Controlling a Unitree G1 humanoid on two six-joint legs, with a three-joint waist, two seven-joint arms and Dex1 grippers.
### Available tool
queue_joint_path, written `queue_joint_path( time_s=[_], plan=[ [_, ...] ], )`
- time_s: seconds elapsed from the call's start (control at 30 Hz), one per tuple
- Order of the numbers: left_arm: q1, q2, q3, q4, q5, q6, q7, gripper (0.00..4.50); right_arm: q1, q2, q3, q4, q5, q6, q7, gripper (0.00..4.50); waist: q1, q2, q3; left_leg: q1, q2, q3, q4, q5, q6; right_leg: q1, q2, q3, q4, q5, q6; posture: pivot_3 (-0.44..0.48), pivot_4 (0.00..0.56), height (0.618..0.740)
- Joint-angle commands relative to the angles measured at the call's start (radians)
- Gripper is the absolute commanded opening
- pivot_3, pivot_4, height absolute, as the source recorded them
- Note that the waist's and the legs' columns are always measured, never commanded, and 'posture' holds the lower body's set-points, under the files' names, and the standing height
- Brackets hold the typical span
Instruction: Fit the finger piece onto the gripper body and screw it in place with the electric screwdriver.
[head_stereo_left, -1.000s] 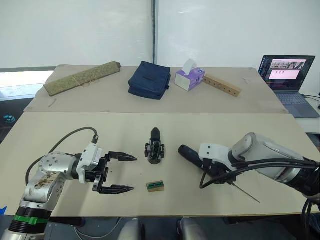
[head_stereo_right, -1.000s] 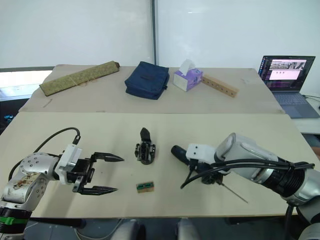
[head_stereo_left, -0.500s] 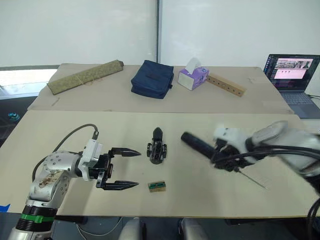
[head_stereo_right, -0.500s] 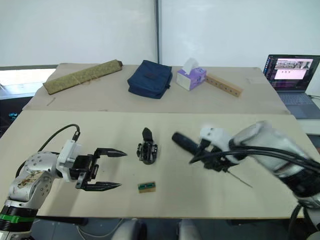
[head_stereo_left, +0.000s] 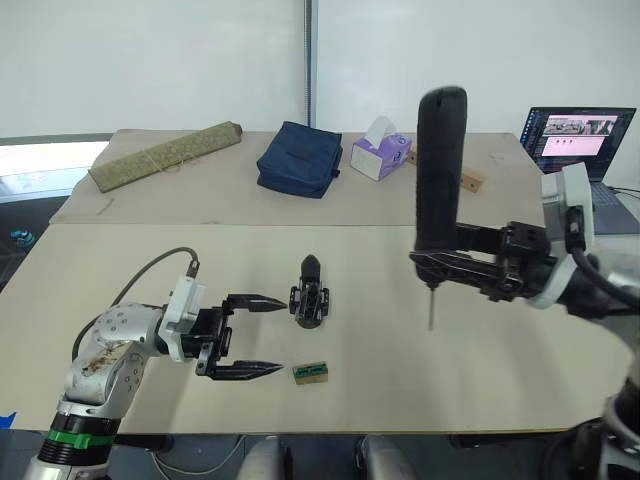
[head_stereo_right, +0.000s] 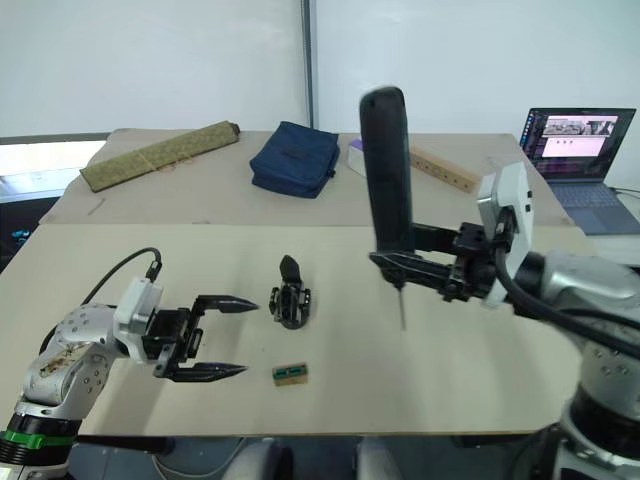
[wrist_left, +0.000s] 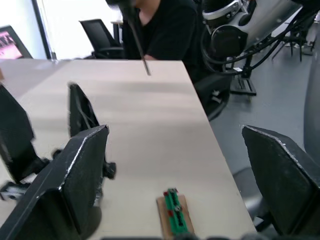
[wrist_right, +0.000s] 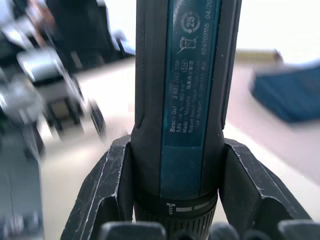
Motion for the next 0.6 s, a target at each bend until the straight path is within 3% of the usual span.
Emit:
queue_joint_path(
  time_s=[0.03, 0.13, 0.27, 0.6],
  plan=[
    [0.024, -0.002, 0.034, 0.004, 0.016, -0.050, 0.011, 4.50, 0.041, 0.076, 0.057, -0.123, 0.039, -0.206, 0.014, 1.93, 0.002, 0.000, 0.000, 0.000, 0.000, -0.001, 0.000, 0.000, 0.000, 0.000, -0.001, -0.001, 0.000, 0.000, 0.000, 0.000, 0.150, 0.740],
    [0.083, -0.007, 0.042, 0.037, 0.064, -0.116, 0.023, 4.50, 0.088, 0.166, 0.195, -0.126, -0.080, -0.408, 0.049, 1.93, 0.000, 0.000, 0.000, 0.000, 0.000, 0.000, 0.000, 0.000, 0.000, 0.001, -0.003, -0.001, -0.001, 0.000, 0.000, 0.000, 0.150, 0.740],
    [0.140, -0.032, 0.038, 0.121, 0.141, -0.212, 0.058, 4.50, 0.162, 0.185, 0.413, -0.022, -0.278, -0.686, 0.198, 1.93, -0.002, 0.001, 0.000, 0.003, -0.001, 0.001, 0.000, 0.000, 0.000, 0.003, -0.003, -0.001, -0.002, 0.000, 0.000, 0.000, 0.150, 0.740],
    [0.098, -0.093, -0.064, 0.210, 0.251, -0.280, 0.111, 4.50, 0.161, 0.255, 0.588, 0.271, -0.389, -1.026, 0.358, 1.93, 0.001, 0.001, 0.000, 0.004, -0.001, 0.001, 0.000, 0.001, -0.002, 0.003, -0.002, -0.001, 0.001, 0.000, 0.000, 0.000, 0.150, 0.740]
  ],
)
